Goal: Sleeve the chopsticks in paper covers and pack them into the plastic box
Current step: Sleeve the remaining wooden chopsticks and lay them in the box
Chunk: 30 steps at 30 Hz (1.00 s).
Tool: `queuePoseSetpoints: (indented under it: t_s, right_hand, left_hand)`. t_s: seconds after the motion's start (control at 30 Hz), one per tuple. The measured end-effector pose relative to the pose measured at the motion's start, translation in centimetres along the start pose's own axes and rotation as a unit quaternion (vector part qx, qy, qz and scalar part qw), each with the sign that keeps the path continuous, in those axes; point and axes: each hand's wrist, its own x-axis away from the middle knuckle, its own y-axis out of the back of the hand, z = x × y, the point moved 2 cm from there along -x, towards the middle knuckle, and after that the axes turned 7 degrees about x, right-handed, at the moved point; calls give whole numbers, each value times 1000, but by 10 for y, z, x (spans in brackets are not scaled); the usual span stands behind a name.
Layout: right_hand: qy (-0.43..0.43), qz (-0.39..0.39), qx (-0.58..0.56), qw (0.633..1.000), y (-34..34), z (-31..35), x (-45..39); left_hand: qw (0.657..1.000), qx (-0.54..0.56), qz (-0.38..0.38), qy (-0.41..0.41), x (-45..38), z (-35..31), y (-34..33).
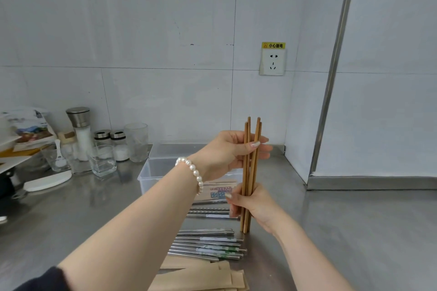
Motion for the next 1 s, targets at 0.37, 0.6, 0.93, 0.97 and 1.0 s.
queuePoseSetpoints:
  t_s: [0.37, 0.6, 0.93, 0.97, 1.0]
  right_hand:
    - [-12, 2, 4, 1000, -1, -3, -3]
    - [-22, 3, 5, 1000, 0, -4, -3]
    - [-35, 2, -4, 999, 0, -2, -2]
    - [-34, 2, -10, 999, 0, -1, -2]
    - [-33, 2, -17, 999, 0, -1, -1]
  left_hand:
    - [998, 2, -15, -57, -5, -25, -1]
    - [998, -2, -23, -66, -4, -32, 1]
    - [997, -43, -46, -39, 1, -39, 9]
    - [997, -34, -52, -39, 2, -39, 10]
    - [997, -26, -55, -40, 2, -38, 11]
